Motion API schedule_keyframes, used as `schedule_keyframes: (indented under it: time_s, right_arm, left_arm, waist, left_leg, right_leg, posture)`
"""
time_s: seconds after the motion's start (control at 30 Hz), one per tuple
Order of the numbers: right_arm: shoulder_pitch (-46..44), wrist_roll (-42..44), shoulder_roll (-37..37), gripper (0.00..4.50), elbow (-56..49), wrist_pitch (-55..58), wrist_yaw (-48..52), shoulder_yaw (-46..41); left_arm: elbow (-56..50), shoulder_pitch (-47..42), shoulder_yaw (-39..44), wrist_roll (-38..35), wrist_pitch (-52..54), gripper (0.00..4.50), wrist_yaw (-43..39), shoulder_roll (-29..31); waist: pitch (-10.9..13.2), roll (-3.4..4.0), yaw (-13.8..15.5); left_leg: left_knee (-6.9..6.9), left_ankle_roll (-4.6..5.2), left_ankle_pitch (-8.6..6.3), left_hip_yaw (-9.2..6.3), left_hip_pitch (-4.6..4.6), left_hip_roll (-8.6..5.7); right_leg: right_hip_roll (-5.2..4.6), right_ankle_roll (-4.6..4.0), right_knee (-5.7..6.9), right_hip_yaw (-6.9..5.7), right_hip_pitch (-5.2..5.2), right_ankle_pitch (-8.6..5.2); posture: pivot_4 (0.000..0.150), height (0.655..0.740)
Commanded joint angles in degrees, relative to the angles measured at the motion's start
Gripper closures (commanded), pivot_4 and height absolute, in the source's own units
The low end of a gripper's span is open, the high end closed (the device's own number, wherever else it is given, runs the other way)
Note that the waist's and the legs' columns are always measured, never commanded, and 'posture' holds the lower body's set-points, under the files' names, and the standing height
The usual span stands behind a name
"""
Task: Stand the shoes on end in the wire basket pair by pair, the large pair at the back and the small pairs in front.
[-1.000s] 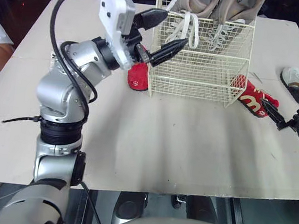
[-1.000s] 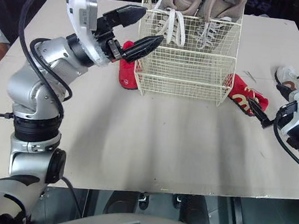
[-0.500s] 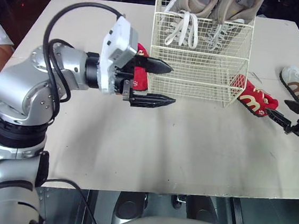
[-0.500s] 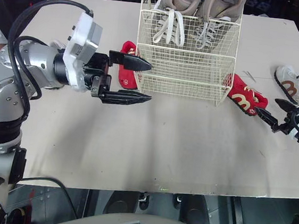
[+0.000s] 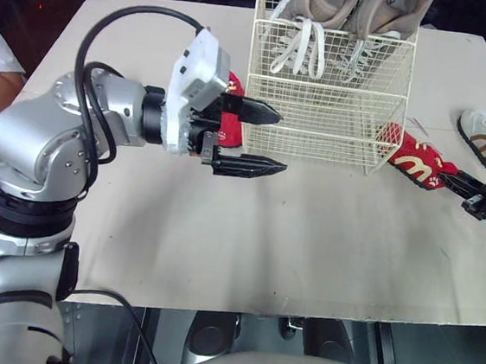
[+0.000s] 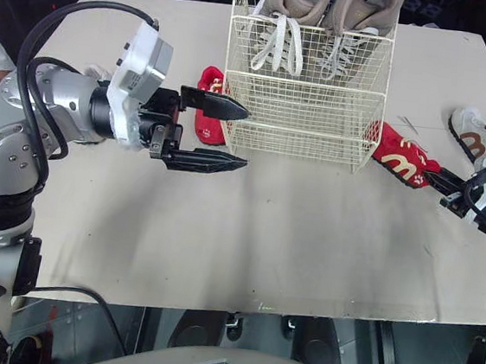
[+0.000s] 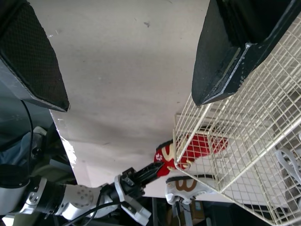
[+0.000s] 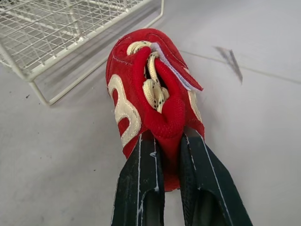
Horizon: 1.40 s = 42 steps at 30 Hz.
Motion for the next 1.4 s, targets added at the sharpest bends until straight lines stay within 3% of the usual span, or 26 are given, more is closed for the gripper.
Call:
schedule_keyframes:
  time_s: [0.03,0.33,0.6,0.87,1.1,1.37,1.4]
  right_arm:
    - [0.5,-1.0,-1.0,4.47,-3.0,-13.8,-4.9,-7.4]
    - [6.2,-1.0,0.0,4.47,-16.7,-35.6,-8.1,-16.3]
    - [12.3,-7.5,-1.4,4.47,-31.8,-56.1,-4.8,-8.4]
    - [3.6,-13.5,-10.5,4.47,-31.2,-64.1,0.1,7.2]
    - [-7.9,-16.8,-9.9,4.47,-33.7,-61.1,0.8,20.0]
    - [-14.4,-18.2,-7.8,4.47,-31.2,-67.2,-1.5,24.0]
    - [-14.6,-18.4,-7.6,4.50,-31.0,-67.5,-1.8,24.3]
  left_arm:
    - [-0.9,-1.2,0.3,0.3,-1.0,0.00,-0.8,0.7]
    - [2.5,-2.4,-0.6,2.7,-3.3,0.00,-4.5,1.3]
    - [5.7,-3.3,-1.8,5.0,-6.7,0.00,-9.5,2.0]
    - [6.1,-5.1,-4.2,5.7,-6.7,0.00,-12.7,1.0]
    - [7.4,-7.2,-10.9,12.1,-9.1,0.00,-11.9,-1.6]
    - [9.3,-7.9,-15.5,16.0,-8.7,0.00,-14.0,-1.8]
    - [9.8,-8.1,-15.8,16.5,-8.9,0.26,-14.3,-1.8]
  waist:
    - [0.1,0.09,0.0]
    - [0.1,0.16,-0.3]
    - [0.1,0.19,-0.2]
    - [0.1,0.19,-0.1]
    - [0.1,0.18,0.0]
    - [0.1,0.17,0.0]
    - [0.1,0.17,0.0]
  left_leg:
    - [0.01,0.00,0.00,0.01,0.00,-0.01]
    - [-0.02,-0.02,0.01,0.04,0.06,0.03]
    - [0.00,-0.02,0.00,0.04,0.05,0.05]
    - [0.04,-0.01,0.00,0.03,0.04,0.02]
    - [0.04,0.00,0.00,0.05,0.00,0.03]
    - [0.04,-0.01,0.00,0.03,-0.04,0.02]
    - [0.04,-0.01,0.00,0.04,-0.03,0.02]
  right_leg:
    - [-0.01,0.01,0.00,0.00,0.00,0.00]
    - [0.03,0.05,0.01,0.06,-0.01,-0.03]
    - [0.05,0.08,-0.01,0.06,0.00,-0.05]
    - [0.06,0.07,-0.01,0.07,-0.02,-0.06]
    - [0.08,0.06,-0.02,0.09,-0.04,-0.06]
    - [0.05,0.06,-0.05,0.04,-0.05,-0.06]
    - [0.05,0.06,-0.05,0.05,-0.05,-0.06]
  posture:
    - [0.150,0.6860]
    - [0.150,0.6860]
    - [0.150,0.6860]
    - [0.150,0.6860]
    - [0.150,0.6860]
    - [0.150,0.6860]
    - [0.150,0.6860]
